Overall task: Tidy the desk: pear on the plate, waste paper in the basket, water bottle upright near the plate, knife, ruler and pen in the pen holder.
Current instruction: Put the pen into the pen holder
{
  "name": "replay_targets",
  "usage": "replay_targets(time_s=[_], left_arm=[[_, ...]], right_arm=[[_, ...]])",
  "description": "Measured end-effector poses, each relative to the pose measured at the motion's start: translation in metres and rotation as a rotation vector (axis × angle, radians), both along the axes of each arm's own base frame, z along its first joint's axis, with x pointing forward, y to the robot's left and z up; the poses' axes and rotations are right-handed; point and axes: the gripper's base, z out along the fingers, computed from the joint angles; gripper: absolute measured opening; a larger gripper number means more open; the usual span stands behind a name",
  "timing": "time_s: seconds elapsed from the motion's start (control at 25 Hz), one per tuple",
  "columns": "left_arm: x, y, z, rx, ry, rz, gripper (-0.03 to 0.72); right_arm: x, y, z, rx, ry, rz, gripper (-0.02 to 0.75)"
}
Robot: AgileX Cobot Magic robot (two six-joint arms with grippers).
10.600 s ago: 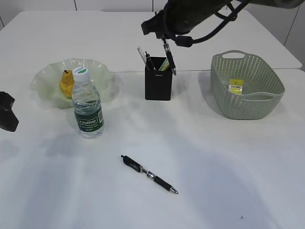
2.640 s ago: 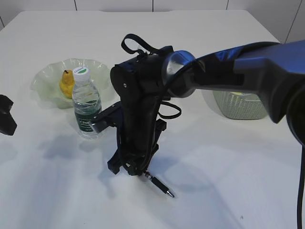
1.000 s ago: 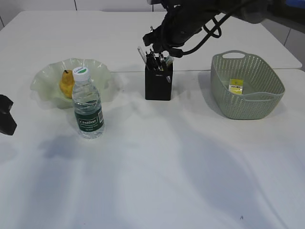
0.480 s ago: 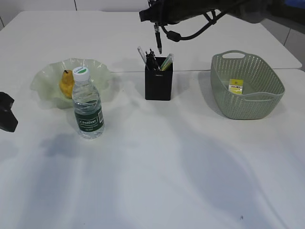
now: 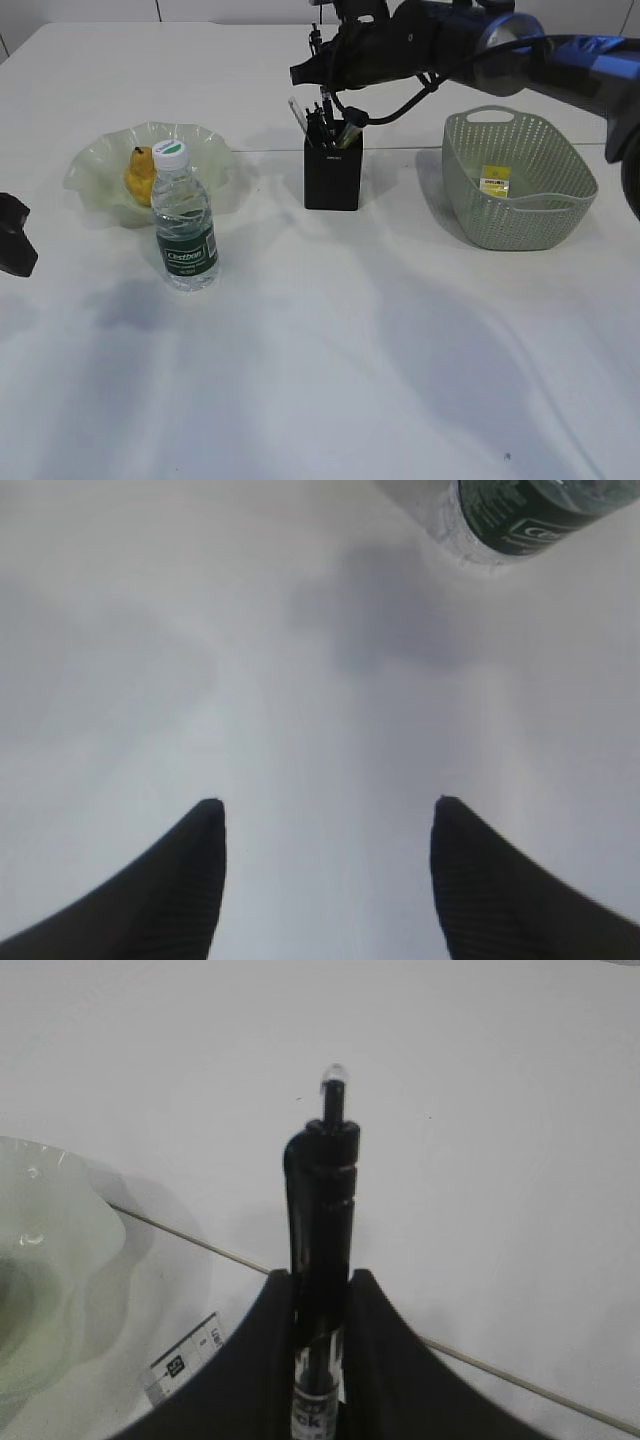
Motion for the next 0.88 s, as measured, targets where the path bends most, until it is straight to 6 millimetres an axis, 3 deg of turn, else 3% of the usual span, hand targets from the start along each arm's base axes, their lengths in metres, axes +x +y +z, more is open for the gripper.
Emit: replay_targets(time_s=[0.36, 0.64, 0.88], left_arm=[[0.000, 0.002, 0.000, 0.034, -0.004, -0.014, 0.456], [0.000, 0.003, 0.000, 0.038, -0.005, -0.016, 0.456], [0.000, 0.003, 0.000, 0.038, -0.005, -0.016, 0.456]], right_arm=[[0.005, 0.002, -0.026, 0.006, 0.033, -0.007, 0.083], [0.002, 0.003, -0.032, 0.016, 0.095, 0.000, 0.087], [0.000, 0.003, -0.036, 0.003, 0.140, 0.010, 0.200]])
